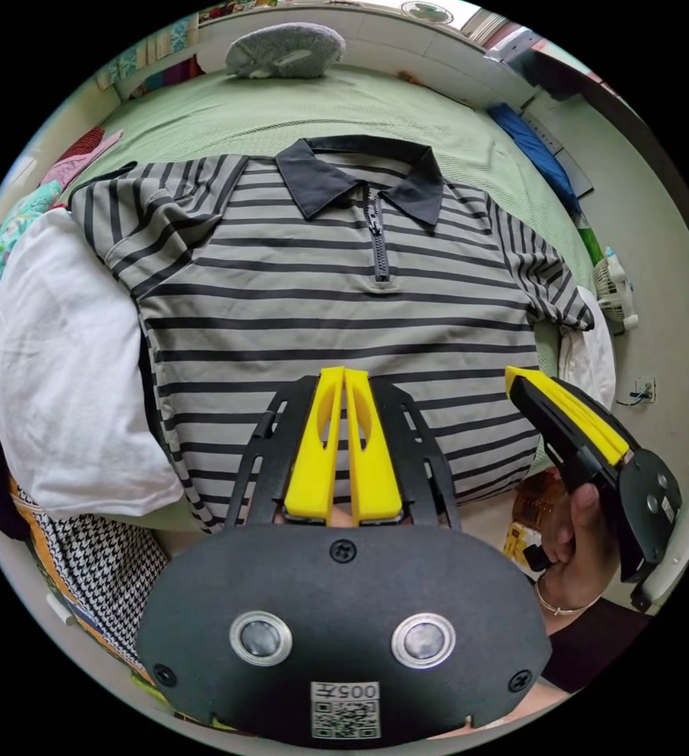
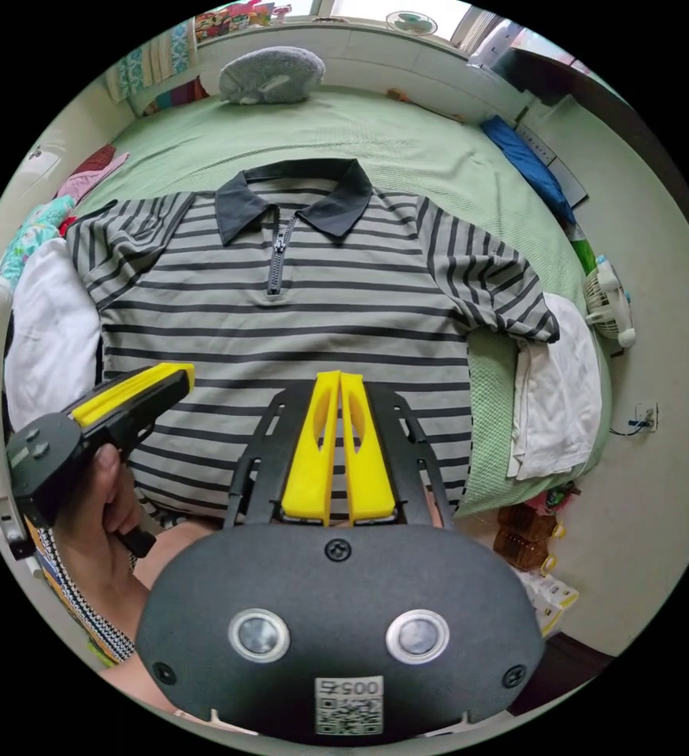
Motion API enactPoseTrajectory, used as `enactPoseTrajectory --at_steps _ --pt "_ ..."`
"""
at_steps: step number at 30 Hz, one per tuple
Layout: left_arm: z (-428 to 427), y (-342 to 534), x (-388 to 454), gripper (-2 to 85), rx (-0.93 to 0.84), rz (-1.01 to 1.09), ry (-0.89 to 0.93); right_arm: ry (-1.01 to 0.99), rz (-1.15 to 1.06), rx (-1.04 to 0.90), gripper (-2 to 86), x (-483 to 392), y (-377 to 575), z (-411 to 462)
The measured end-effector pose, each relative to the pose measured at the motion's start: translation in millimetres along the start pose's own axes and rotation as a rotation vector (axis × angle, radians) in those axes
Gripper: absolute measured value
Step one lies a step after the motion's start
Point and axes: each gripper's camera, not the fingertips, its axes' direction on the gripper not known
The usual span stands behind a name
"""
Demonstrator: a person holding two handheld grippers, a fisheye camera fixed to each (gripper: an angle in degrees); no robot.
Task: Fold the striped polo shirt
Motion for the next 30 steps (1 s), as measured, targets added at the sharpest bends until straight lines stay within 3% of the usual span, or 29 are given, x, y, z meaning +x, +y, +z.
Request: enactPoseTrajectory --at_steps 30 --pt "12 -16 -28 -0.6 -0.007 -0.005 0.119 -0.036 0.1 0.034 -1.3 33 22 0"
